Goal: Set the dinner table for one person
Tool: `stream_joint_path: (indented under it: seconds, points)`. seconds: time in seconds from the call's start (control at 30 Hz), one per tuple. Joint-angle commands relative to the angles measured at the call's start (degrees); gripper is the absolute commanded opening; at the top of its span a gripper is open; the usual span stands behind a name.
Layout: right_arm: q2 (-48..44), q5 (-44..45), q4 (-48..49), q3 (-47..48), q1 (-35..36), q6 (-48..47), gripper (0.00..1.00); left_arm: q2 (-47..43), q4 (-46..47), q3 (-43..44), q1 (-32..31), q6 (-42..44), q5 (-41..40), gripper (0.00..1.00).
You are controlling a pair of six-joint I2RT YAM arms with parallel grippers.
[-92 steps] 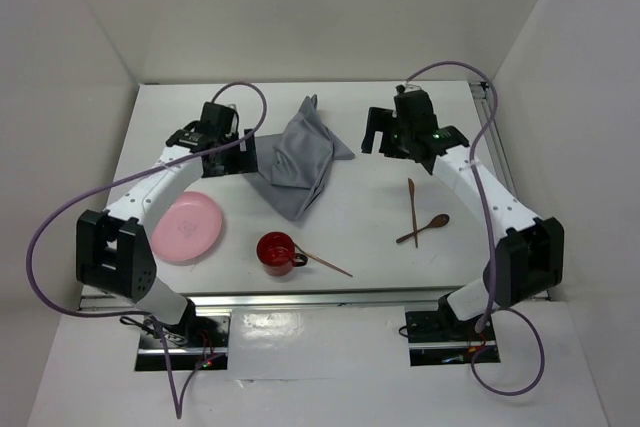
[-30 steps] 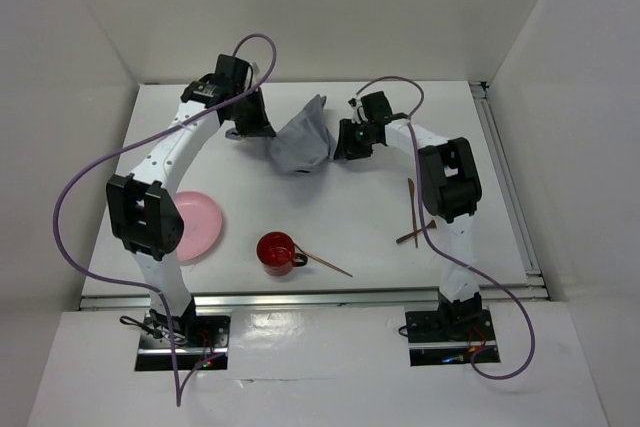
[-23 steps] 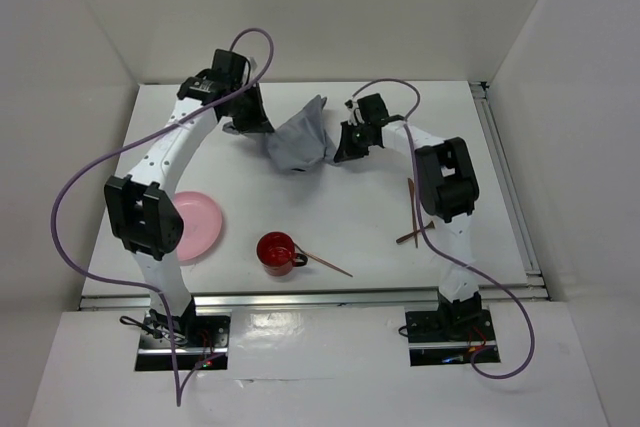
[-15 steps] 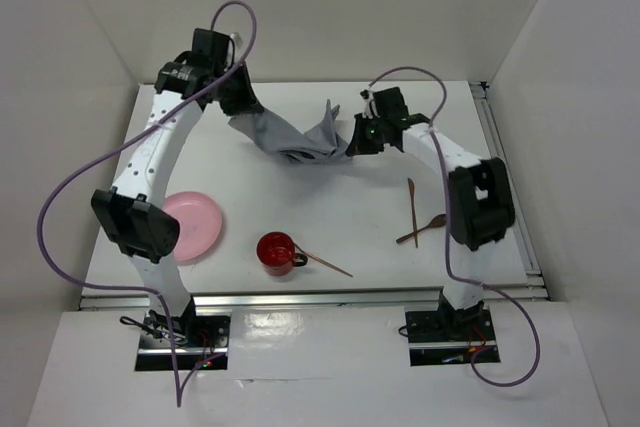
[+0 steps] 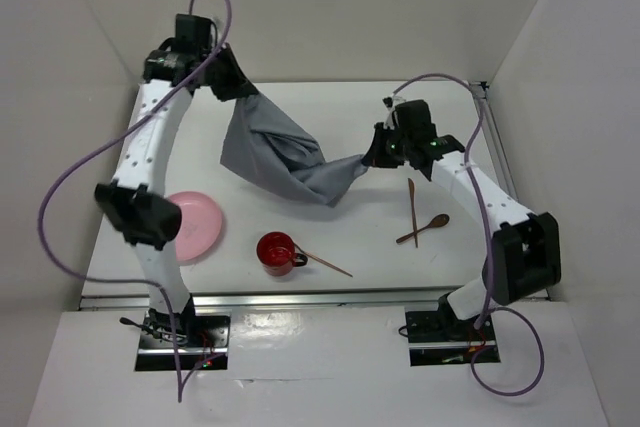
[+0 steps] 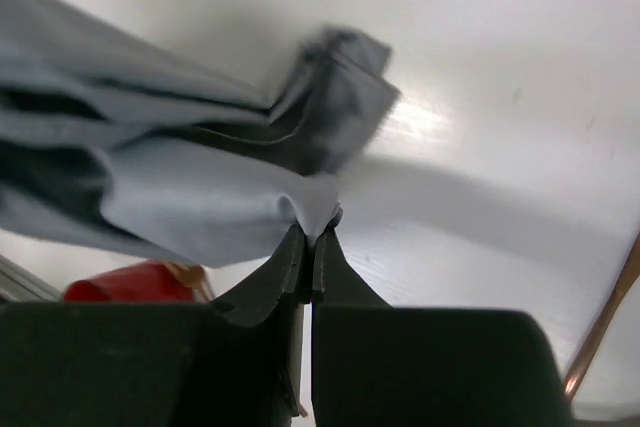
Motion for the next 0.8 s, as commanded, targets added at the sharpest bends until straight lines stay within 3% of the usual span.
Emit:
stream_joint_path:
  seconds: [0.0, 0.1, 0.13, 0.17, 0.23, 0.3, 0.33, 0.37, 0.4, 0.43, 0.47, 0.5, 0.63, 0.67, 0.77]
  points:
    - [4.69, 0.96, 2.88, -2.59, -0.06, 2.36, 0.00, 16.06, 3.47, 4.05, 0.43, -2.94, 5.12, 0.00]
    - [8.03, -0.79, 3.50, -2.59, -0.06, 4.21, 0.00, 24.85, 0.85, 9.60, 2.17, -2.42, 11.42, 0.51]
    - [8.64, -1.50, 3.50, -2.59, -0.06, 5.00, 0.00, 24.88, 0.83, 9.60, 2.18, -1.72, 12.07, 0.64]
    - [9.35, -2.03, 3.50, -2.59, -0.06, 5.01, 0.00, 24.36, 0.83, 7.60, 2.71, -1.71, 12.07, 0.83]
    - [9.35, -2.74, 3.50, -2.59, -0.06, 5.62, 0.00, 18.86, 3.28, 3.30, 3.49, 0.39, 7.34, 1.00]
    - [9.87, -2.74, 3.50, -2.06, -0.06, 6.15, 0.00, 14.27, 4.69, -4.87, 5.34, 0.92, 2.70, 1.00]
    - [9.88, -2.74, 3.50, -1.45, -0.06, 6.15, 0.00, 12.07, 5.22, -7.77, 6.22, 1.71, 1.36, 0.95]
    - [10.40, -2.74, 3.50, -0.93, -0.06, 6.15, 0.00, 8.22, 6.10, -13.80, 8.14, 2.41, 0.22, 0.82]
    - [10.41, -3.35, 2.90, -0.92, -0.06, 6.15, 0.00, 6.62, 6.11, -16.73, 9.12, 2.94, -1.36, 0.49]
    - [10.41, -3.36, 2.89, -0.40, -0.06, 6.15, 0.00, 5.30, 6.11, -19.29, 9.91, 3.64, -1.37, 0.31]
    - [11.02, -3.36, 2.89, -0.39, -0.06, 6.15, 0.00, 4.32, 6.11, -21.57, 10.61, 3.65, -1.37, 0.22]
    - [11.02, -3.88, 2.89, -0.39, -0.06, 6.15, 0.00, 3.62, 7.24, -25.60, 11.40, 4.61, -1.37, 0.20]
    - [12.69, -4.41, 2.89, -0.39, 0.46, 6.15, 0.00, 5.01, 7.25, -30.64, 11.41, 5.41, 0.03, 0.51]
    - [12.69, -4.41, 2.89, -0.39, 0.46, 6.15, 0.00, 5.02, 7.77, -31.52, 11.93, 5.41, 0.03, 0.66]
    - [12.69, -4.41, 2.89, 0.22, 0.46, 6.15, 0.00, 7.74, 9.09, -32.85, 11.94, 5.41, 1.88, 0.71]
